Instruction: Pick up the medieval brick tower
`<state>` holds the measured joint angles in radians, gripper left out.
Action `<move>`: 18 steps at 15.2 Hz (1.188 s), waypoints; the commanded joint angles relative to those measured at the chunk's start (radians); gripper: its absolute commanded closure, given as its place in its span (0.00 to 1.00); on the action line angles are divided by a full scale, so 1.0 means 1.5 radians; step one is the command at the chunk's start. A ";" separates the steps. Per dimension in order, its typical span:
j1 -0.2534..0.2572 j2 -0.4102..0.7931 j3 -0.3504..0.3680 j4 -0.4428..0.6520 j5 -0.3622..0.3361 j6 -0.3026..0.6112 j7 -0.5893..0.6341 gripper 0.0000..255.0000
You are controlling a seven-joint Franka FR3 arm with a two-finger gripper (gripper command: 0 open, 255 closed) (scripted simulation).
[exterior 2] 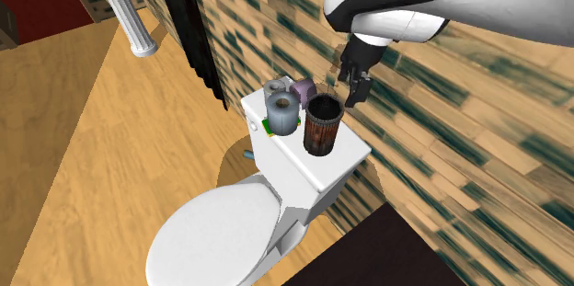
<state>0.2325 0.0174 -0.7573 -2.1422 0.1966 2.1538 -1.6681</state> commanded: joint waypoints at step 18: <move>-0.079 0.249 0.057 0.126 0.203 0.027 -0.264 1.00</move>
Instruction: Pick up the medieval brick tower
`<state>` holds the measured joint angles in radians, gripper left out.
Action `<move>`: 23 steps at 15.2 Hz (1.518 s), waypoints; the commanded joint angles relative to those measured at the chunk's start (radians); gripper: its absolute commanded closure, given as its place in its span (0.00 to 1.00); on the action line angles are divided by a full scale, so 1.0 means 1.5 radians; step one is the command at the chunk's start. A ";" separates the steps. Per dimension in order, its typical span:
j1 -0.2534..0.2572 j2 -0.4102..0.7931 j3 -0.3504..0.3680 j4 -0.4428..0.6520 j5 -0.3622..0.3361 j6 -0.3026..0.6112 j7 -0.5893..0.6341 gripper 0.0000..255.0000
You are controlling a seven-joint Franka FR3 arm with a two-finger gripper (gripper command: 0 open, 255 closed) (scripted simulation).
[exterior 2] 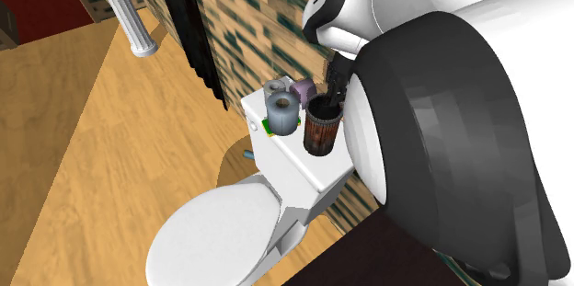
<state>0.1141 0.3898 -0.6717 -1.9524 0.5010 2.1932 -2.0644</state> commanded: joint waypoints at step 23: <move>0.024 -0.075 -0.034 0.047 -0.075 -0.098 0.060 1.00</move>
